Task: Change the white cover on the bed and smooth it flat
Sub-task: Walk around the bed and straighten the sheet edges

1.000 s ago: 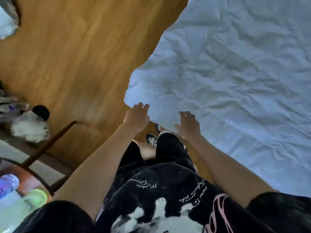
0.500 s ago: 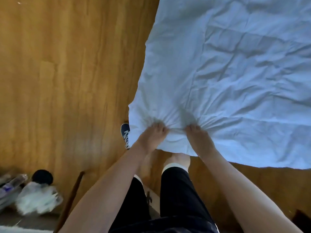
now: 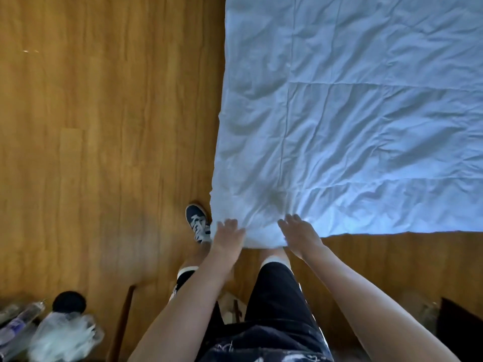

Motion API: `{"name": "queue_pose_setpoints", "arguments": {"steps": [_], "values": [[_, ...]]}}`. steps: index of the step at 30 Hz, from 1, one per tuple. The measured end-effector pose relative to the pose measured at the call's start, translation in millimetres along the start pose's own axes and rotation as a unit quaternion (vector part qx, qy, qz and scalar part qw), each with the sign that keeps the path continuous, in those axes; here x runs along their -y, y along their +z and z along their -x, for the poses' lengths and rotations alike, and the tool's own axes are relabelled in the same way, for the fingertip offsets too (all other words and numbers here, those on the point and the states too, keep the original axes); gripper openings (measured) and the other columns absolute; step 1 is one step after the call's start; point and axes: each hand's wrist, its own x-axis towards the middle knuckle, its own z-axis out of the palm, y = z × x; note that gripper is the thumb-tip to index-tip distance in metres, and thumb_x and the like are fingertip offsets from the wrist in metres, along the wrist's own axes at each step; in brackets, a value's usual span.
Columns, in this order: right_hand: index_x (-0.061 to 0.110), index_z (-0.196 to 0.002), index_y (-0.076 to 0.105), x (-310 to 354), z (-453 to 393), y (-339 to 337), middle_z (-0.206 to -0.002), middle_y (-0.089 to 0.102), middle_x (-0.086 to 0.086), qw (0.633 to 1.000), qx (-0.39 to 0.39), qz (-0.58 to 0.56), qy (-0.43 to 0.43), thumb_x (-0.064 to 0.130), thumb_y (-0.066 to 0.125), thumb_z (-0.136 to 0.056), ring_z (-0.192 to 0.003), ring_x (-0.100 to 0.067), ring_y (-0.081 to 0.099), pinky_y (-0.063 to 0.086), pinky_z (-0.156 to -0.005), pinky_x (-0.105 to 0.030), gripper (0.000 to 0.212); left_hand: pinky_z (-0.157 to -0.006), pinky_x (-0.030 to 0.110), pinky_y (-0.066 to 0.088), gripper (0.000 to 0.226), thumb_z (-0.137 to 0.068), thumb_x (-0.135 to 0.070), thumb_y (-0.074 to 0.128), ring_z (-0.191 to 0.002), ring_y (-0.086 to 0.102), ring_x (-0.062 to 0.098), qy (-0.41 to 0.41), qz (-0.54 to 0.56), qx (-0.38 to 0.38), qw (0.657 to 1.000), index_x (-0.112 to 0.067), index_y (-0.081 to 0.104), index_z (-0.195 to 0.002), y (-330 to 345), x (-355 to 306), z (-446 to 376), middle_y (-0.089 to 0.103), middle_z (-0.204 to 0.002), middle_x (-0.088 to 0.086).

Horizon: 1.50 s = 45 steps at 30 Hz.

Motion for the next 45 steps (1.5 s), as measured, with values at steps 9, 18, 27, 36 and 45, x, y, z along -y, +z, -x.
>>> {"name": "queue_pose_setpoints", "arguments": {"steps": [9, 18, 27, 36, 45], "values": [[0.012, -0.129, 0.046, 36, 30, -70, -0.124, 0.053, -0.008, 0.987, -0.048, -0.123, 0.086, 0.025, 0.052, -0.096, -0.116, -0.025, 0.050, 0.045, -0.093, -0.037, 0.036, -0.092, 0.035, 0.040, 0.027, -0.098, -0.021, 0.044, -0.115, 0.050, 0.027, -0.080, 0.053, -0.025, 0.995, -0.011, 0.048, -0.123, -28, 94, 87, 0.051, -0.126, 0.010], [0.016, -0.128, 0.051, 124, 43, -152, -0.128, 0.059, -0.006, 0.937, -0.009, -0.301, 0.175, 0.031, 0.053, -0.094, -0.116, -0.024, 0.055, 0.041, -0.092, -0.030, 0.037, -0.096, 0.036, 0.043, 0.041, -0.102, -0.026, 0.037, -0.121, 0.049, 0.024, -0.120, 0.216, -0.119, 0.962, -0.012, 0.043, -0.141, -75, 206, 187, 0.049, -0.136, 0.006], [0.020, -0.121, 0.055, 176, -23, -275, -0.119, 0.062, -0.001, 0.897, -0.030, -0.408, 0.166, 0.032, 0.050, -0.090, -0.097, -0.021, 0.059, 0.048, -0.083, -0.031, 0.033, -0.090, 0.032, 0.044, 0.036, -0.101, -0.026, 0.041, -0.115, 0.054, 0.020, -0.128, 0.252, -0.150, 0.947, -0.016, 0.049, -0.135, -167, 322, 172, 0.053, -0.132, 0.003], [0.009, -0.117, 0.059, 155, -124, -457, -0.115, 0.063, -0.009, 0.857, -0.049, -0.476, 0.190, 0.018, 0.048, -0.093, -0.103, -0.025, 0.060, 0.046, -0.090, -0.033, 0.028, -0.083, 0.029, 0.047, 0.032, -0.101, -0.031, 0.042, -0.105, 0.059, 0.016, -0.196, 0.260, -0.126, 0.937, -0.021, 0.051, -0.130, -292, 486, 140, 0.057, -0.128, -0.002], [0.015, -0.115, 0.059, 117, -228, -676, -0.111, 0.061, -0.006, 0.865, -0.098, -0.466, 0.157, 0.028, 0.052, -0.093, -0.098, -0.022, 0.057, 0.042, -0.077, -0.027, 0.026, -0.078, 0.028, 0.044, 0.028, -0.098, -0.030, 0.043, -0.102, 0.058, 0.017, -0.218, 0.247, -0.113, 0.937, -0.020, 0.055, -0.121, -443, 649, 81, 0.060, -0.121, 0.000]]}}
